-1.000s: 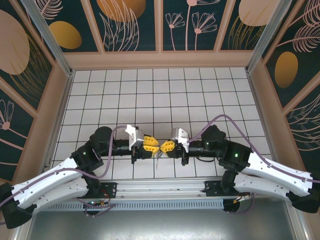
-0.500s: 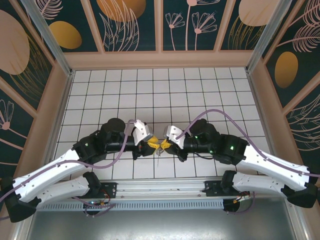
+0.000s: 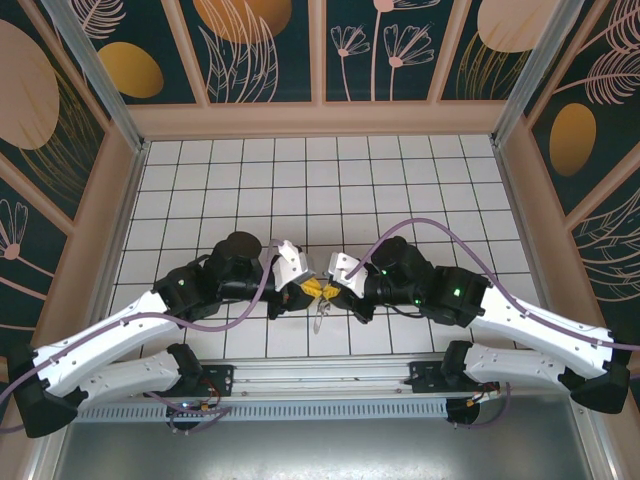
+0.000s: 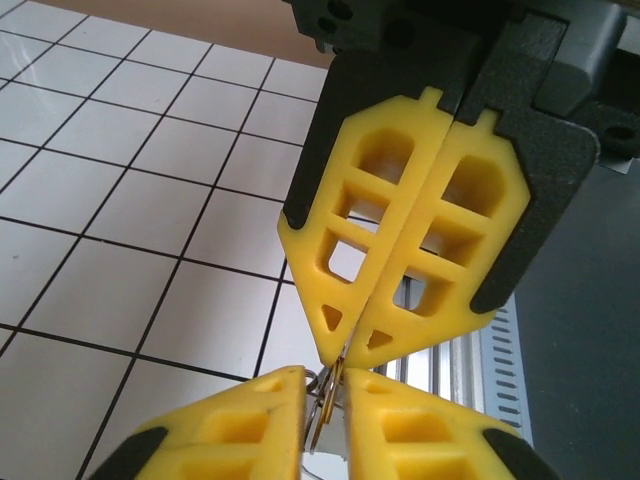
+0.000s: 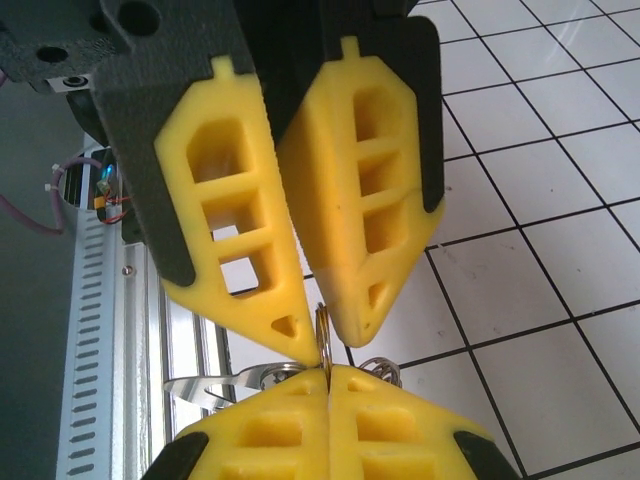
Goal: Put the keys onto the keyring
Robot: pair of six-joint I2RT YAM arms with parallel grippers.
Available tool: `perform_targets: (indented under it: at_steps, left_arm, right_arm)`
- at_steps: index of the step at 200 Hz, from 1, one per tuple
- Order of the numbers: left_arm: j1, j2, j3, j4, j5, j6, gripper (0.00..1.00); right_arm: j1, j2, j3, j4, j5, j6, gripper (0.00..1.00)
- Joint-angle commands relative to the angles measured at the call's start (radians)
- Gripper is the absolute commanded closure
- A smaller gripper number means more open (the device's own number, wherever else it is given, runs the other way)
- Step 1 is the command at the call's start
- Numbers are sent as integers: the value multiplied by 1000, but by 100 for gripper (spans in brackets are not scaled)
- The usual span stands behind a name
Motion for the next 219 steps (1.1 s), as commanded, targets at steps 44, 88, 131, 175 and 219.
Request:
perform_targets:
  at_steps: [44, 88, 131, 175, 219]
  left_arm:
    - [-5, -15, -11, 3, 49, 19, 97]
    - [-5, -30, -27, 17, 63, 26, 100]
    - [-4, -111, -89, 150, 69, 12, 100]
    - [-5, -186, -172, 360, 95, -53, 100]
    - [-5, -230, -241, 483, 112, -109, 100]
  right_arm:
    - [-14, 12, 47, 20, -42, -19, 100]
    - [-15, 10, 50, 22, -42, -17, 100]
    - [-16, -6, 19, 53, -94, -4, 88]
    - [-13, -22, -45, 124, -158, 35, 79]
    - [-12, -35, -67, 180, -170, 40, 83]
